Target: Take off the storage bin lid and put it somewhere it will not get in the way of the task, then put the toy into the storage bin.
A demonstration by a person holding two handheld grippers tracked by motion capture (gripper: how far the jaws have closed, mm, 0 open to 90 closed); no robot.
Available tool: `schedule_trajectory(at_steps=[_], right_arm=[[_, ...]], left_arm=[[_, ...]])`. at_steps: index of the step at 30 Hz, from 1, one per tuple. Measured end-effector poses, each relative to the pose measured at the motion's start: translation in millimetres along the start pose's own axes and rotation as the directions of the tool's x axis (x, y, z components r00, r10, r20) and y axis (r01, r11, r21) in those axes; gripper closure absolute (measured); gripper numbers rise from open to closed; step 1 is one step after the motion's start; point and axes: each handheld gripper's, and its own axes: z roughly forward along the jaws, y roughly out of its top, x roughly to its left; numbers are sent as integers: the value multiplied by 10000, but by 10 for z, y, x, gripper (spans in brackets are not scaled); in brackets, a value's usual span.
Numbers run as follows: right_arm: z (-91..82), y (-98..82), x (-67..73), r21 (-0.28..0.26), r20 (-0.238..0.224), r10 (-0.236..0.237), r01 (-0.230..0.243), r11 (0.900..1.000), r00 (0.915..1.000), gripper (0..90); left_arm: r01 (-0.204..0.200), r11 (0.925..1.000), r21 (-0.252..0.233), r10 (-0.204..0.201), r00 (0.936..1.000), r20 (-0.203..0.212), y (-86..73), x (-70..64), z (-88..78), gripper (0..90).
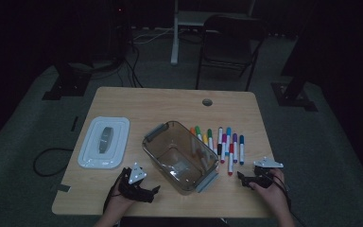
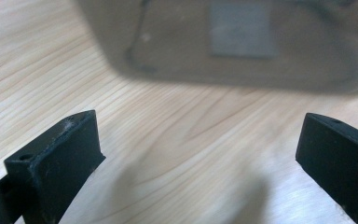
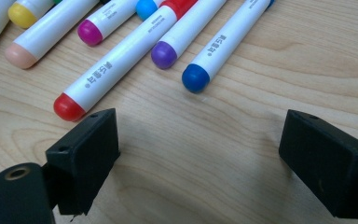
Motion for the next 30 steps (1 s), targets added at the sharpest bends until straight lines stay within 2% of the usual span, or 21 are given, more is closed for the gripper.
schedule_trajectory(at_steps=[4,8,10,11,14,16,18,21,22,24,25,29,30], right_arm=[[5,8,-1,13,68,85,-85,10000,9999,126],[-21,41,-25,-62,432,20,-17,10000,9991,141],[-39,71,-43,-263,483,187,-174,9995,9987,141],[-46,93,-52,-356,560,238,-218,9991,9981,146],[-69,175,-76,-564,798,427,-383,9977,9959,221],[-82,241,-91,-768,972,581,-507,9958,9936,240],[-99,312,-109,-953,1143,733,-625,9935,9907,304],[-103,384,-132,-1121,1316,903,-757,9908,9872,305],[-96,458,-165,-1120,1481,1151,-989,9888,9823,365],[-88,495,-185,-1124,1373,1263,-1113,9874,9824,365],[-59,562,-215,-1297,1392,1501,-1323,9827,9788,407],[25,649,-245,-1182,1439,1537,-1372,9835,9776,468],[96,696,-240,-958,1271,1726,-1611,9823,9768,479]], left_arm=[[53,9983,577,-37,9996,-279,-60,99,15,6],[187,9976,662,-158,9989,-440,-76,163,3,6],[333,9957,870,-286,9981,-547,-78,195,11,6],[446,9951,882,-393,9974,-605,-77,205,12,6],[473,9946,923,-416,9972,-627,-67,220,19,6],[454,9949,905,-401,9974,-594,-69,224,19,6],[441,9950,901,-389,9976,-580,-70,227,20,6],[475,9949,893,-421,9972,-610,-66,230,25,6],[479,9949,887,-425,9972,-615,-59,227,32,7],[481,9950,876,-428,9972,-619,-57,229,36,6],[494,9948,888,-437,9970,-645,-56,231,36,6],[609,9943,877,-543,9956,-760,-58,232,34,6],[620,9942,873,-553,9955,-770,-60,231,33,6]])
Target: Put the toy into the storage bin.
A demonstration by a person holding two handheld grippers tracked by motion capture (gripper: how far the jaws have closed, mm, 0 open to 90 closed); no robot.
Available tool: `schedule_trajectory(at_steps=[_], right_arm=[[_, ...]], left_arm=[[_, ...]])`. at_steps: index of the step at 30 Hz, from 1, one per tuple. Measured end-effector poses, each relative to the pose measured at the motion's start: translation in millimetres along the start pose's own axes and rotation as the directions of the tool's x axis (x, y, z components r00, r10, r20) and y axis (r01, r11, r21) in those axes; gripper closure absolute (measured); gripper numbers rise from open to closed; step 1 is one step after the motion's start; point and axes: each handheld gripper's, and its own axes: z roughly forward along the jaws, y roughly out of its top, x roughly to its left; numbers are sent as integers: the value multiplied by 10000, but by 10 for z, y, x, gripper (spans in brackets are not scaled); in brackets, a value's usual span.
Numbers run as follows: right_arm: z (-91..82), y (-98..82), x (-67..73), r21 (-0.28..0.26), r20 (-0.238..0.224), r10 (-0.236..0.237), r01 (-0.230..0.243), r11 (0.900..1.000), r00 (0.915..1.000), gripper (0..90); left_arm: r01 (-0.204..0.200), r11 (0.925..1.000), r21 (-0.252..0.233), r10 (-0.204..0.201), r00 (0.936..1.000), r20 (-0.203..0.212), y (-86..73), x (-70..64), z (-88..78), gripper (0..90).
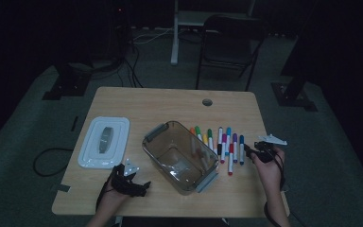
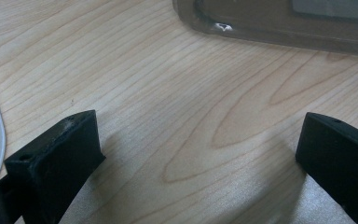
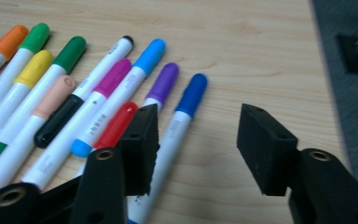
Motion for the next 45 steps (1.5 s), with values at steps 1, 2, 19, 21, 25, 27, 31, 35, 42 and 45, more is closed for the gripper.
schedule_trajectory(at_steps=[1,2,19,21,25,27,31,35,42,45], right_arm=[[0,0,0,0,0,0,0,10000,10000,479],[100,22,44,344,-338,81,-69,9994,9994,507],[392,-68,60,1296,407,393,-442,9906,9984,716],[392,-73,52,1254,597,393,-466,9910,9974,754],[391,-46,42,1428,630,641,-726,9871,9960,762],[379,-33,29,1562,626,884,-973,9829,9941,763],[307,-6,24,1584,680,995,-1092,9813,9927,763],[196,66,29,1403,394,1032,-1077,9842,9939,763],[-69,300,212,684,-353,753,-728,9950,9965,763],[-182,407,336,542,-644,397,-363,9979,9971,763]], left_arm=[[0,10000,0,0,10000,0,0,0,0,6],[5,10000,-5,-5,10000,-1,-1,-1,-1,6],[-4,10000,-6,4,10000,0,-2,-2,-1,6],[-5,10000,-7,5,10000,2,-3,-2,-1,6],[-76,10000,0,76,10000,51,-1,-2,-1,6],[-78,10000,-8,78,9999,64,-1,-3,0,6],[-121,9999,-14,121,9999,107,-1,0,0,6],[-138,9999,-16,138,9998,126,-1,1,1,6],[-136,9999,-14,136,9998,125,-1,1,1,6],[-134,9999,-15,135,9998,122,-1,1,1,6]])
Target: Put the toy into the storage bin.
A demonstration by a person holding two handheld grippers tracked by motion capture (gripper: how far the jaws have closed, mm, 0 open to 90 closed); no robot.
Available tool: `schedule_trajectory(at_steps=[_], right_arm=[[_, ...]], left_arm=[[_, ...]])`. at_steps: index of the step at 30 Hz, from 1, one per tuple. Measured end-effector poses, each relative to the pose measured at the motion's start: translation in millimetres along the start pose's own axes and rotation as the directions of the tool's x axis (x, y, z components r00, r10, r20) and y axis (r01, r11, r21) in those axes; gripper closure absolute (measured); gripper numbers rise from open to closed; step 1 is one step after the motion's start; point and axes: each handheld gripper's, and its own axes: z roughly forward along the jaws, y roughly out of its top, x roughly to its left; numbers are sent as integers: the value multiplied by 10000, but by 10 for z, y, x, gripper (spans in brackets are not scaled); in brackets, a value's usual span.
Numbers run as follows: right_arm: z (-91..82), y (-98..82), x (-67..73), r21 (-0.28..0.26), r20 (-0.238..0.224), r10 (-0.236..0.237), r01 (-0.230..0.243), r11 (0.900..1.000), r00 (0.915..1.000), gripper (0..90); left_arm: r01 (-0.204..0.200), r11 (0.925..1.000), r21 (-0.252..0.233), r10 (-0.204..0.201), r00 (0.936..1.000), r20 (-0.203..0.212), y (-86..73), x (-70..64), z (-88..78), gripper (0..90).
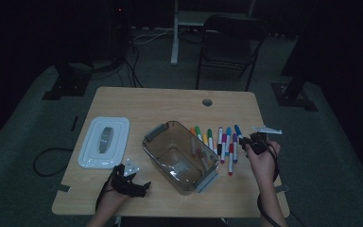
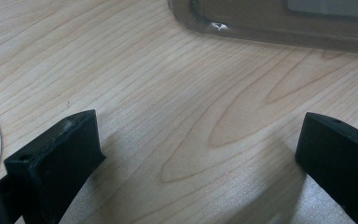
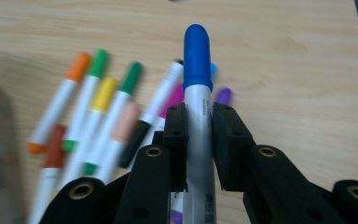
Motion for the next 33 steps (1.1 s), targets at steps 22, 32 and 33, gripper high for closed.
schedule_trajectory(at_steps=[22,32,33], right_arm=[[-545,414,1272,-828,-2840,-2341,2195,9721,9298,762],[-419,371,1749,-110,-3887,-3111,3333,9428,8673,762],[-391,365,1795,-63,-3955,-3167,3423,9396,8621,762]], left_arm=[[2,10000,10,-2,10000,-4,0,0,-2,7],[-4,10000,17,4,10000,-5,1,0,-2,7],[11,10000,0,-11,10000,-5,1,0,-1,7]])
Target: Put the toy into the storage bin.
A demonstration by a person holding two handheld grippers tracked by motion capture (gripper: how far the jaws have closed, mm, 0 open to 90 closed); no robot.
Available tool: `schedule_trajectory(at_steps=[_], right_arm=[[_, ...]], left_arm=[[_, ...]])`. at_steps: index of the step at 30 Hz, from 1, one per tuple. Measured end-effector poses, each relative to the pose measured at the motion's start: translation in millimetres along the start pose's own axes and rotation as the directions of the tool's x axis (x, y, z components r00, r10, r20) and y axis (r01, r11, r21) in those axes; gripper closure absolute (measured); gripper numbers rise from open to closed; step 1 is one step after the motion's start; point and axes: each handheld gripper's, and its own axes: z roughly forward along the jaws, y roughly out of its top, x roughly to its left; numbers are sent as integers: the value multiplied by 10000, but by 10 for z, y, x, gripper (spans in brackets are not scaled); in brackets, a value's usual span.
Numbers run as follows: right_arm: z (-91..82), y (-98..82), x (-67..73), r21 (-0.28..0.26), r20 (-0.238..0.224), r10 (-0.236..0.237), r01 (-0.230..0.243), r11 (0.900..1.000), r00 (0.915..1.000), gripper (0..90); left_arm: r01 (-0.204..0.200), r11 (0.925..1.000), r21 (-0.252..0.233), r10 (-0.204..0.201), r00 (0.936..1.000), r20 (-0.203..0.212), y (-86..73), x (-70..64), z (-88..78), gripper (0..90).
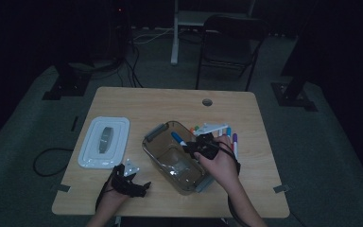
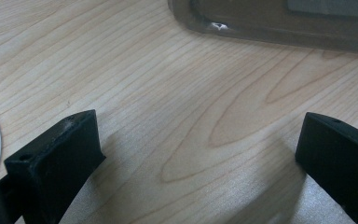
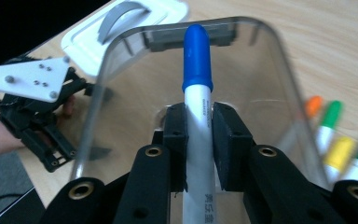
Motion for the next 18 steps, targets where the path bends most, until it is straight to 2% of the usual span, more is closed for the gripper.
schedule_trajectory(at_steps=[4,7,9,10,15,17,18], right_arm=[[186,41,96,486,-432,-179,200,9986,9989,762],[300,57,132,812,-832,-120,188,9965,9965,762],[342,61,139,981,-887,-87,174,9950,9960,762],[433,65,136,1328,-1055,32,109,9911,9944,762],[578,81,129,1890,-1144,6,212,9817,9934,762],[629,93,123,2074,-1314,48,227,9780,9913,762],[657,102,127,2290,-1338,-51,359,9728,9910,762]], left_arm=[[3,10000,-1,-3,10000,-1,0,0,0,7],[-7,10000,12,7,10000,5,0,0,-1,7],[-13,10000,16,13,10000,2,0,1,-1,7],[-12,10000,16,12,10000,2,0,1,-1,7],[-11,10000,15,11,10000,2,0,1,-1,7],[-12,10000,14,12,10000,-2,0,0,-1,7],[-15,10000,17,15,10000,1,0,1,-1,7]])
